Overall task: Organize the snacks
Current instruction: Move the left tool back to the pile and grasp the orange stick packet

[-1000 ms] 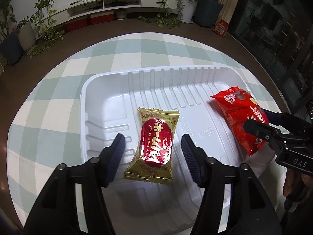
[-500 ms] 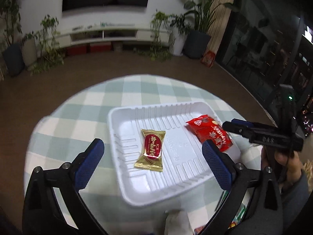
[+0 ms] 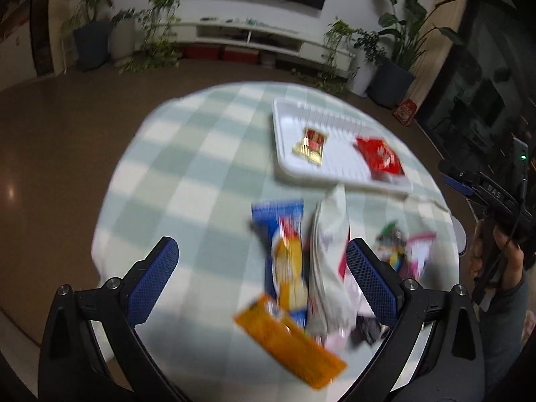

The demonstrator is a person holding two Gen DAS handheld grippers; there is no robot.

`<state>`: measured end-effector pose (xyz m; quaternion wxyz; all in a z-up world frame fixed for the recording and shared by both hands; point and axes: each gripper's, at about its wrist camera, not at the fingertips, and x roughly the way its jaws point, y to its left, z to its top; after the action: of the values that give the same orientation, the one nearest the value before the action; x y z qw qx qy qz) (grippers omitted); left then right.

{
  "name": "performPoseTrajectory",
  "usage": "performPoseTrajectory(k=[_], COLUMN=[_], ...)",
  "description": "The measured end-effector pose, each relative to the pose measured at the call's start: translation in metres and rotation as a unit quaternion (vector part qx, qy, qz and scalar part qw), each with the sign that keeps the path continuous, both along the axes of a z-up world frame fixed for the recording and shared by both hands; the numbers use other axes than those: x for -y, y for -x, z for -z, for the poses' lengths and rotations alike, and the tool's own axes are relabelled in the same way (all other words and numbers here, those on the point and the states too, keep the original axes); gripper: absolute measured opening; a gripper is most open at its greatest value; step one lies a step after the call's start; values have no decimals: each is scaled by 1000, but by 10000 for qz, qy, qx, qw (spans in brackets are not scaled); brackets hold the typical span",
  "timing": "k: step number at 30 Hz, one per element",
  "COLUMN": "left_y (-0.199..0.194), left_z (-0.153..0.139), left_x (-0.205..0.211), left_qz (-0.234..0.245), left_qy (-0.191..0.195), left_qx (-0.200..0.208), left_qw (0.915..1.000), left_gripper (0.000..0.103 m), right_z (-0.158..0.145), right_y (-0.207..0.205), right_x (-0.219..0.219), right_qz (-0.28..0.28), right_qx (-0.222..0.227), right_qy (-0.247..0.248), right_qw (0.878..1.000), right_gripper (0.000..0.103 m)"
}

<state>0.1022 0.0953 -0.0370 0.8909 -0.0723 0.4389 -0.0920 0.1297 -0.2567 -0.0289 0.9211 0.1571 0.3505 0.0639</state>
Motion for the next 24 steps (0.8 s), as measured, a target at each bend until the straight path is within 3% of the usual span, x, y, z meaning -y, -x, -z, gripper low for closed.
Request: performPoseTrajectory(k=[5, 10, 19, 24], left_y=[35, 53, 55, 54], left_z=[40, 68, 79, 81], left_x=[16, 37, 48, 29], left_qz=[-336, -398, -511, -578], left_qy=[-266, -695, -1133, -1093], left_qx=[-373, -603, -739, -825], left_qw=[9984, 9950, 9895, 9889], left_gripper=[101, 101, 101, 101], right_z=[26, 31, 38, 38], right_y=[38, 51, 50, 50], right_x=[-22, -28, -17, -14], right_qz=[-115, -162, -70, -37], right_qx=[-272, -202, -318, -305], right_qy=[190, 482, 448, 404], right_qw=[9994, 9985, 9985, 9987], right_gripper=[79, 79, 79, 79])
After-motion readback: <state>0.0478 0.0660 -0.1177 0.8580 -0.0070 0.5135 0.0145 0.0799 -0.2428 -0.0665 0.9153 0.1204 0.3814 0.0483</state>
